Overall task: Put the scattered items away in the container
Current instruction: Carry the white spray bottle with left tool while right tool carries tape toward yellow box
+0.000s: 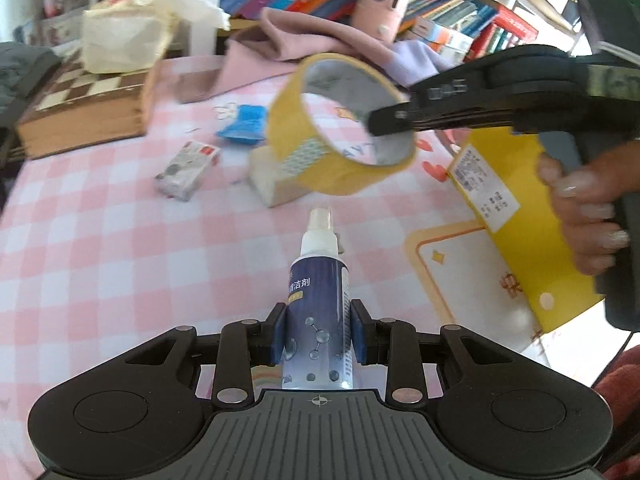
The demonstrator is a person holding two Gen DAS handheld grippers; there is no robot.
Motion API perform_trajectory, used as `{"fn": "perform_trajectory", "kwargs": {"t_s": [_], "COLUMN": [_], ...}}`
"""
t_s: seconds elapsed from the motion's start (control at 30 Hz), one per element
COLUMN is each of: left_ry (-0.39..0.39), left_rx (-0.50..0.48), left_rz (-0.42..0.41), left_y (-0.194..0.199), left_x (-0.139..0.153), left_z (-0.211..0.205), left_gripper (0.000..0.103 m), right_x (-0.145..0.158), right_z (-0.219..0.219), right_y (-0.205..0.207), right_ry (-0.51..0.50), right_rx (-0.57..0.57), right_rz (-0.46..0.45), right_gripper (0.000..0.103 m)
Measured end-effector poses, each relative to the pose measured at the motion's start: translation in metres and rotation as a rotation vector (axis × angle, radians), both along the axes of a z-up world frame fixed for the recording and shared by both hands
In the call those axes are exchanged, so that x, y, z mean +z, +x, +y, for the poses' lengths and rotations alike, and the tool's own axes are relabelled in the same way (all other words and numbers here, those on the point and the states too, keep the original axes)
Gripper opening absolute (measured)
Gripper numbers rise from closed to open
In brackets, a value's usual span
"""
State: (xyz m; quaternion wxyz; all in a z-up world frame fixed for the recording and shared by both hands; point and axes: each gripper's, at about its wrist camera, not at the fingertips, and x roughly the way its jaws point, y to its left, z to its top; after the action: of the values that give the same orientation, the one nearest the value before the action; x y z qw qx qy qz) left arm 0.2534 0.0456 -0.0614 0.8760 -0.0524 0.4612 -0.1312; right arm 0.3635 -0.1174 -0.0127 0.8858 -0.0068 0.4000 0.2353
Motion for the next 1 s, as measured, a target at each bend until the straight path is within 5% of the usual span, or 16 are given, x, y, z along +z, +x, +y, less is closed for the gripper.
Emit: {"fn": "perform_trajectory", "kwargs": {"t_s": [0.37,1.0], "left_ry": [-0.006,-0.167], "left_rx": [0.078,0.129], "left_rz": [-0.048,-0.148], "left_y": [-0.033,-0.117], "left_x": [0.015,0.072], "left_z": [0.012,0.018], "left_gripper": [0.031,0.030], "right_x": [0.016,0.034], "right_z": [-0.019,-0.068], "right_y": [-0.043,-0.151], "right_ry": [0.010,-0.014], "right_rx": [-0.006,-0.009], "right_rz": [-0.029,-0.026], "right_gripper": [0.007,0.007]}}
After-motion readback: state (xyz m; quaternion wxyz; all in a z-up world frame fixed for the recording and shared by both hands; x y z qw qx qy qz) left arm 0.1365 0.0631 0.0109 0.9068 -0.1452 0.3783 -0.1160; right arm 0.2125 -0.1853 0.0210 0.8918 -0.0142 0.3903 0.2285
